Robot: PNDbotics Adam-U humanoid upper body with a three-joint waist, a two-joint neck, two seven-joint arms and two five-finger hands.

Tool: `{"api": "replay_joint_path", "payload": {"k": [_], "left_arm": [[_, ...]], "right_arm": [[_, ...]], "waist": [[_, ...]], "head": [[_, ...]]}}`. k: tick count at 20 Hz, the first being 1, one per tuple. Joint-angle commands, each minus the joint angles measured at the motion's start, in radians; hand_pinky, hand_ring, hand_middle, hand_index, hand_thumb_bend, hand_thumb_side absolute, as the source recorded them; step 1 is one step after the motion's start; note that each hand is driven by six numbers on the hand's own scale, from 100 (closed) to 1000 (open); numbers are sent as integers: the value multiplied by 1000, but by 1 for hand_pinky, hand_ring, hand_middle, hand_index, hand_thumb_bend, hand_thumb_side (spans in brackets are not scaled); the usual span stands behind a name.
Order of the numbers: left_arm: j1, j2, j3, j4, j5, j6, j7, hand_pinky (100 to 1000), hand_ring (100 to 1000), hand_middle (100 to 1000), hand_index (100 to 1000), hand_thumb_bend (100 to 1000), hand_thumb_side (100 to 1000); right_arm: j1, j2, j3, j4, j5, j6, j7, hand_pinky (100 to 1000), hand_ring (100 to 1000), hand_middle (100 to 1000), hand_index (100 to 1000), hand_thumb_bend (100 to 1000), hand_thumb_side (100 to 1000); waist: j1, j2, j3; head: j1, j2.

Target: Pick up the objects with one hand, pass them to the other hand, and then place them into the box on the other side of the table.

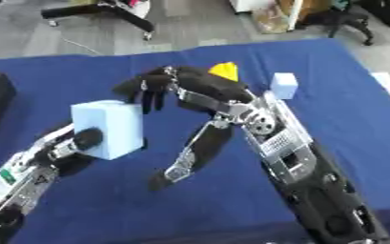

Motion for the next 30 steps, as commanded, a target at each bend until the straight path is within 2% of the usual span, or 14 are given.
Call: {"api": "replay_joint_path", "payload": {"k": [1, 9, 17, 24, 30], "left_arm": [[-5, 23, 37, 19, -18, -8, 13, 809, 704, 437, 507, 221, 456], [20, 24, 90, 41, -24, -37, 71, 801, 699, 431, 501, 218, 442], [63, 66, 214, 54, -38, -82, 218, 787, 701, 435, 502, 214, 415], [97, 122, 377, 111, -105, -116, 445, 777, 717, 451, 512, 232, 396], [75, 211, 470, 240, -186, -113, 599, 771, 734, 466, 521, 247, 388]], "right_arm": [[-10, -11, -16, -45, -8, 0, -35, 525, 597, 689, 900, 778, 508], [-6, -8, -54, -70, 27, 12, -170, 531, 598, 685, 896, 753, 534], [7, -32, -114, -89, 85, 35, -303, 537, 598, 680, 896, 703, 515], [38, -38, -107, -67, 92, 38, -313, 529, 593, 669, 894, 679, 481], [59, -39, -94, -50, 79, 35, -296, 527, 592, 665, 893, 665, 462]], "waist": [[-2, -18, 1], [-3, -17, 1], [-5, -20, 3], [0, -30, 12], [3, -41, 17]], "head": [[-2, -2], [-3, -2], [4, -2], [148, -2], [200, -5]]}}
